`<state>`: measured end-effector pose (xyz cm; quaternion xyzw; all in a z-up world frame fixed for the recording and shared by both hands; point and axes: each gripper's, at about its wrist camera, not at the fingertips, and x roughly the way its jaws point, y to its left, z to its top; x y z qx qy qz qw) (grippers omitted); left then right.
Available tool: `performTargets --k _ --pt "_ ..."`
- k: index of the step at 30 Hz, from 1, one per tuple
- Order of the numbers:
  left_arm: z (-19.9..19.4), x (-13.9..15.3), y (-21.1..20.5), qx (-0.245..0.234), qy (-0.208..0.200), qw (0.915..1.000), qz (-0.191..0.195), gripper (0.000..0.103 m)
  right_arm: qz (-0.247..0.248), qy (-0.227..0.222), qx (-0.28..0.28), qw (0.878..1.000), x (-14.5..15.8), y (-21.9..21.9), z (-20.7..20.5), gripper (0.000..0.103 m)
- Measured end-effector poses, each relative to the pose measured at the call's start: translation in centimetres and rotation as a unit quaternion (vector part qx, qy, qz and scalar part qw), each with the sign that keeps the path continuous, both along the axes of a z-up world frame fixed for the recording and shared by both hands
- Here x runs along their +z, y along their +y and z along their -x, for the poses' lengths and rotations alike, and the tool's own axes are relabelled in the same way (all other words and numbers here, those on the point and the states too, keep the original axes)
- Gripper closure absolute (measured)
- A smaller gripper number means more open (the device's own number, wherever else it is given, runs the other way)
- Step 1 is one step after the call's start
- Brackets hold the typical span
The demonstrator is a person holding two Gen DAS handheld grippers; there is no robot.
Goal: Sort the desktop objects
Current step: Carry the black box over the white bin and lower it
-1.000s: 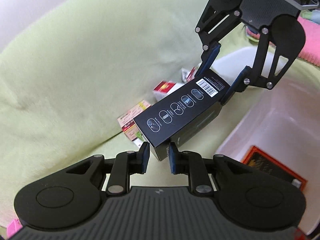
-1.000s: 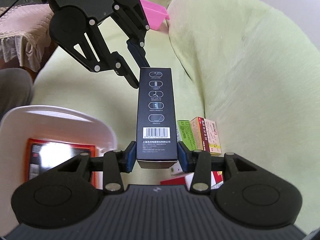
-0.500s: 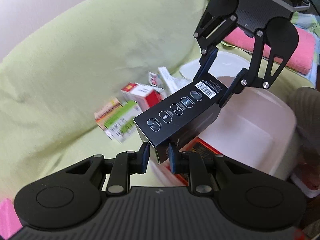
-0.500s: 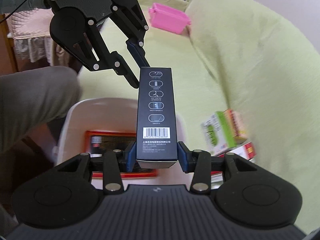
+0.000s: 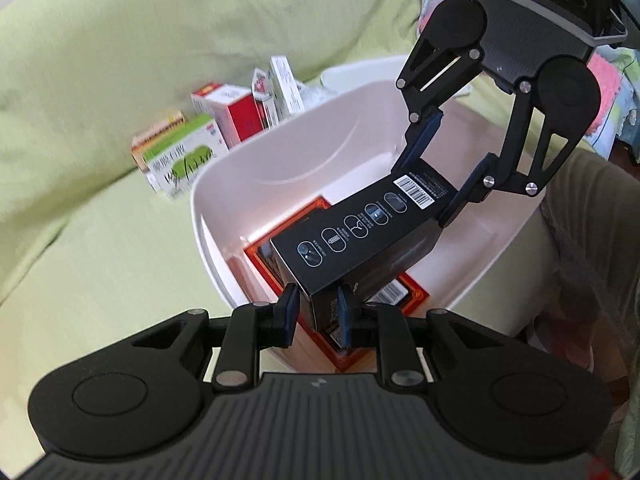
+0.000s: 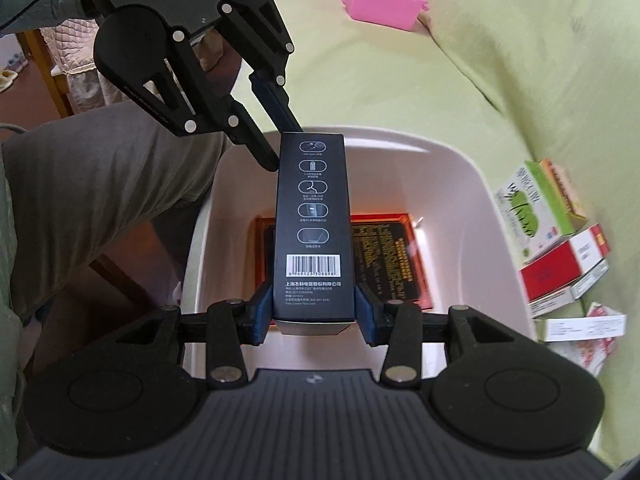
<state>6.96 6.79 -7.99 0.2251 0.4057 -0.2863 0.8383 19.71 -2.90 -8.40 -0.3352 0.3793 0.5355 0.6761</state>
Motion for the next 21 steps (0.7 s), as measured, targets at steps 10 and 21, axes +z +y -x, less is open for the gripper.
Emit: performTargets --k 10,21 --pt "0.0 -0.6 0.2 0.009 0.014 0.9998 0.004 0.079 0.015 0.013 0.011 1.000 -2.6 0.6 0.7 0.064" --pt "0.7 0.3 0.6 0.023 0.007 0.9997 0.008 0.079 0.027 -0.005 0.009 1.000 -2.8 0.0 1.6 0.064"
